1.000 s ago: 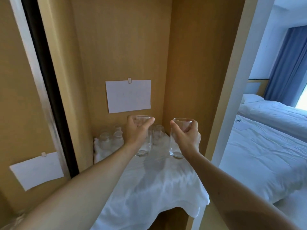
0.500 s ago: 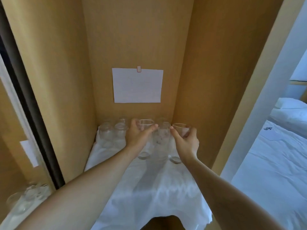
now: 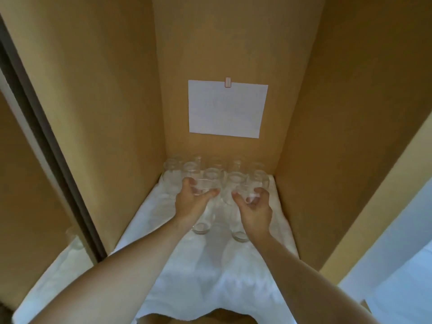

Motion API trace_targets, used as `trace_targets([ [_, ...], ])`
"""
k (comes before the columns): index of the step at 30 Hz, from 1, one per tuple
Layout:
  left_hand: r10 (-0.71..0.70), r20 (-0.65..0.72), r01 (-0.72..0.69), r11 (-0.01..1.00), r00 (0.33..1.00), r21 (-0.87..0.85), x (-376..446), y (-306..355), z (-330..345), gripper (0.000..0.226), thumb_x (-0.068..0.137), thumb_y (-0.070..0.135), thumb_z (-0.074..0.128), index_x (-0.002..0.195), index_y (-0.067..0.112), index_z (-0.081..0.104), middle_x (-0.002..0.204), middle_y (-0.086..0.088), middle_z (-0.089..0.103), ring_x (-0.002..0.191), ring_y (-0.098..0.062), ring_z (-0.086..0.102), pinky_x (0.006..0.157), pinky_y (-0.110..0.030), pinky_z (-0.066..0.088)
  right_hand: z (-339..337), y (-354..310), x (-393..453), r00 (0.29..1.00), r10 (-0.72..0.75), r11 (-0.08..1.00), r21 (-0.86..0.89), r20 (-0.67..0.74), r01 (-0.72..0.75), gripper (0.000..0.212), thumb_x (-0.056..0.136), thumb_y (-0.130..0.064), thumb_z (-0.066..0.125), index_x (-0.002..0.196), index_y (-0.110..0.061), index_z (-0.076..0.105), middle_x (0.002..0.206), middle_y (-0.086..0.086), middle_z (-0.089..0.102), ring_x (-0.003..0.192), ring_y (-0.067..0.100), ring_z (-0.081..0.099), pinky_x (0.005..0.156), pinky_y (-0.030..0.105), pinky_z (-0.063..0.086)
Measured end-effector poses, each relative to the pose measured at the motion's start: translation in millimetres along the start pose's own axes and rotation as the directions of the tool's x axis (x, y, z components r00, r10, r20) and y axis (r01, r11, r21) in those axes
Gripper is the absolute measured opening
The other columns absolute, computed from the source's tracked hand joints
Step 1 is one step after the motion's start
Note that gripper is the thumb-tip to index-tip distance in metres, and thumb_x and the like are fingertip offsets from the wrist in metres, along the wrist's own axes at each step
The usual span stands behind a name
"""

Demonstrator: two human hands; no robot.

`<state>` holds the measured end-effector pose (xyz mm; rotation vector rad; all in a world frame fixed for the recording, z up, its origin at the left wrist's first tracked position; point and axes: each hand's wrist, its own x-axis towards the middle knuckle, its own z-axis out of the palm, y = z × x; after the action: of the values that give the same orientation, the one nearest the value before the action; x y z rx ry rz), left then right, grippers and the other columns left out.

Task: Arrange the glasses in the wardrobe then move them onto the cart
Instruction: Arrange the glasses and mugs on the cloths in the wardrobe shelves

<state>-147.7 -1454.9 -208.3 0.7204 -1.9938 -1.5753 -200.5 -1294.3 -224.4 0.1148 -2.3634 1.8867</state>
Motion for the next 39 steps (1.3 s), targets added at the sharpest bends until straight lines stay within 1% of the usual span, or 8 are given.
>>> trace_targets([
  [3, -0.033, -0.059, 0.034, 0.999, 0.998, 0.020, 3, -17, -12, 0.081, 0.045, 0.068, 0.081, 0.108, 0.030, 0.048, 0.098, 0.006, 0.065, 0.091, -0.010, 0.064, 0.081, -0.035, 0.053, 17, 9, 5, 0.998, -0.001, 1.000, 0.001, 0.058, 0.001, 0.076, 0.073, -0.059, 0.083, 0.130, -0.023, 0.048, 0.102, 0.001, 0.067, 0.097, 0.019, 0.065, 0.084, 0.028, 0.047],
  [12, -0.059, -0.107, 0.050, 0.995, 0.993, -0.082, 27, -54, -47, 0.074, 0.064, 0.036, 0.095, 0.120, 0.025, 0.047, 0.115, -0.001, 0.061, 0.105, -0.016, 0.061, 0.089, -0.033, 0.052, 83, 21, 10, 0.990, -0.029, 0.999, -0.023, 0.138, 0.033, 0.083, 0.067, -0.053, 0.090, 0.126, -0.019, 0.043, 0.105, 0.002, 0.062, 0.096, 0.020, 0.062, 0.082, 0.028, 0.046],
  [17, -0.032, -0.035, 0.027, 0.991, 0.999, -0.128, 37, -71, -61, 0.074, 0.069, 0.030, 0.094, 0.123, 0.026, 0.044, 0.122, 0.003, 0.058, 0.119, -0.016, 0.056, 0.101, -0.034, 0.048, 106, 30, 9, 0.982, -0.053, 0.998, -0.019, 0.180, 0.058, 0.078, 0.064, -0.051, 0.092, 0.115, -0.033, 0.036, 0.106, -0.003, 0.062, 0.095, 0.017, 0.061, 0.073, 0.015, 0.040],
  [21, -0.043, 0.017, 0.045, 0.991, 0.999, -0.128, 33, -95, -67, 0.084, 0.066, 0.030, 0.096, 0.128, 0.027, 0.040, 0.127, 0.003, 0.056, 0.122, -0.015, 0.055, 0.106, -0.037, 0.047, 112, 46, 3, 0.980, -0.051, 0.999, 0.002, 0.192, 0.052, 0.083, 0.062, -0.046, 0.094, 0.119, -0.042, 0.034, 0.108, -0.008, 0.063, 0.097, 0.011, 0.062, 0.074, 0.004, 0.038],
  [26, -0.036, 0.093, 0.033, 0.999, 0.995, 0.043, 24, -126, -71, 0.103, 0.060, 0.019, 0.098, 0.140, 0.024, 0.034, 0.135, 0.005, 0.052, 0.126, -0.015, 0.052, 0.101, -0.031, 0.048, 114, 76, -4, 0.958, 0.050, 0.999, -0.028, 0.281, -0.044, 0.089, 0.055, -0.042, 0.098, 0.123, -0.042, 0.041, 0.116, -0.010, 0.061, 0.105, 0.011, 0.062, 0.088, 0.019, 0.049],
  [31, -0.155, 0.060, 0.155, 0.988, 0.986, 0.017, 26, -138, -72, 0.098, 0.062, 0.018, 0.097, 0.140, 0.022, 0.038, 0.129, 0.006, 0.057, 0.120, -0.014, 0.056, 0.102, -0.034, 0.049, 111, 97, -7, 0.954, 0.081, 0.991, -0.126, 0.287, -0.046, 0.076, 0.053, -0.040, 0.099, 0.109, -0.036, 0.049, 0.100, -0.024, 0.059, 0.092, 0.005, 0.062, 0.067, 0.003, 0.040],
  [35, -0.203, -0.005, 0.203, 0.979, 0.979, -0.034, 36, -128, -73, 0.081, 0.064, 0.014, 0.095, 0.125, 0.023, 0.043, 0.117, -0.004, 0.058, 0.104, -0.016, 0.061, 0.077, -0.026, 0.053, 111, 98, -2, 0.960, 0.127, 0.991, -0.074, 0.250, -0.112, 0.077, 0.051, -0.038, 0.100, 0.112, -0.032, 0.053, 0.106, -0.016, 0.064, 0.096, 0.004, 0.063, 0.073, 0.008, 0.044],
  [39, -0.228, 0.052, 0.223, 0.971, 0.972, 0.086, 48, -117, -84, 0.079, 0.063, 0.029, 0.096, 0.126, 0.031, 0.047, 0.115, -0.003, 0.052, 0.095, -0.014, 0.061, 0.061, -0.019, 0.049, 111, 103, 0, 0.956, 0.114, 0.992, -0.074, 0.269, -0.098, 0.077, 0.050, -0.042, 0.100, 0.110, -0.035, 0.052, 0.107, -0.019, 0.064, 0.096, -0.003, 0.061, 0.072, 0.005, 0.041],
])
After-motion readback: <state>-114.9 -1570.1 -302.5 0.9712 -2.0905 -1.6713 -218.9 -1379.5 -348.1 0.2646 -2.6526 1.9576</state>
